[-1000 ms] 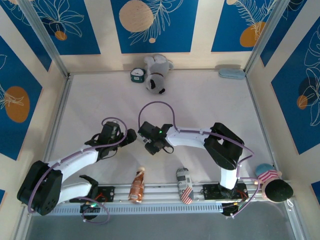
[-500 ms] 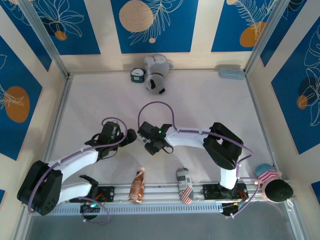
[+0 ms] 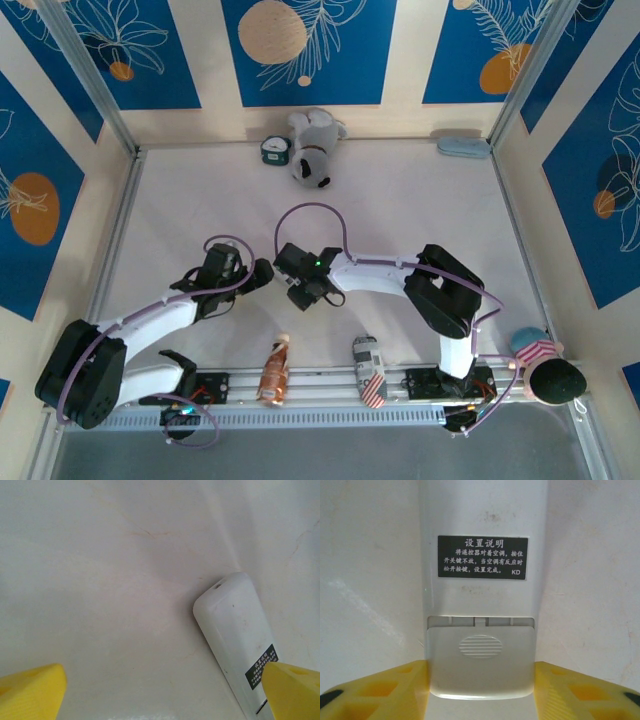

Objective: Load the batteries into the remote control

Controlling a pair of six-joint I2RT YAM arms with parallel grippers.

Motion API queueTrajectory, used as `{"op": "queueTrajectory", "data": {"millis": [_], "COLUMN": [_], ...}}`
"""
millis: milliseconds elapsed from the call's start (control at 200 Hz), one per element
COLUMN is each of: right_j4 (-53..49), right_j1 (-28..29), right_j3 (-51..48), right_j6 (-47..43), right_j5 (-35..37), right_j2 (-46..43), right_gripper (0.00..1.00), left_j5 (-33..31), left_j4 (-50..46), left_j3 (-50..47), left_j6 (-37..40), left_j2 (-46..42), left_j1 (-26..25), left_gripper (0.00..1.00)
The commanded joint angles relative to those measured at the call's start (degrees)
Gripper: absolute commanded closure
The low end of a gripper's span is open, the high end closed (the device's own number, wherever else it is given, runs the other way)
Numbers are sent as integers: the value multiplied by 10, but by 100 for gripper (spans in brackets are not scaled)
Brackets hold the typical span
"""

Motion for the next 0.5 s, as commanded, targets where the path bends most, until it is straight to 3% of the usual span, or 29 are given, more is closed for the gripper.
{"op": "queueTrajectory", "data": {"millis": [0, 95, 495], "right_j4": [1, 5, 14], "right_j1": [-4, -4, -6], "right_j3": [16, 14, 5], "right_j6": [10, 11, 35], "right_j5": [-3, -3, 3], "right_j2": [12, 6, -39], "right_gripper": [38, 32, 28], "left_j5": [12, 12, 19], "left_j4": [8, 8, 12], "left_j3": [-7, -6, 4], "left_j6": [-4, -5, 5], "left_j2": [-1, -1, 16], "left_j1": [7, 8, 7], "left_gripper": [0, 0, 0]}}
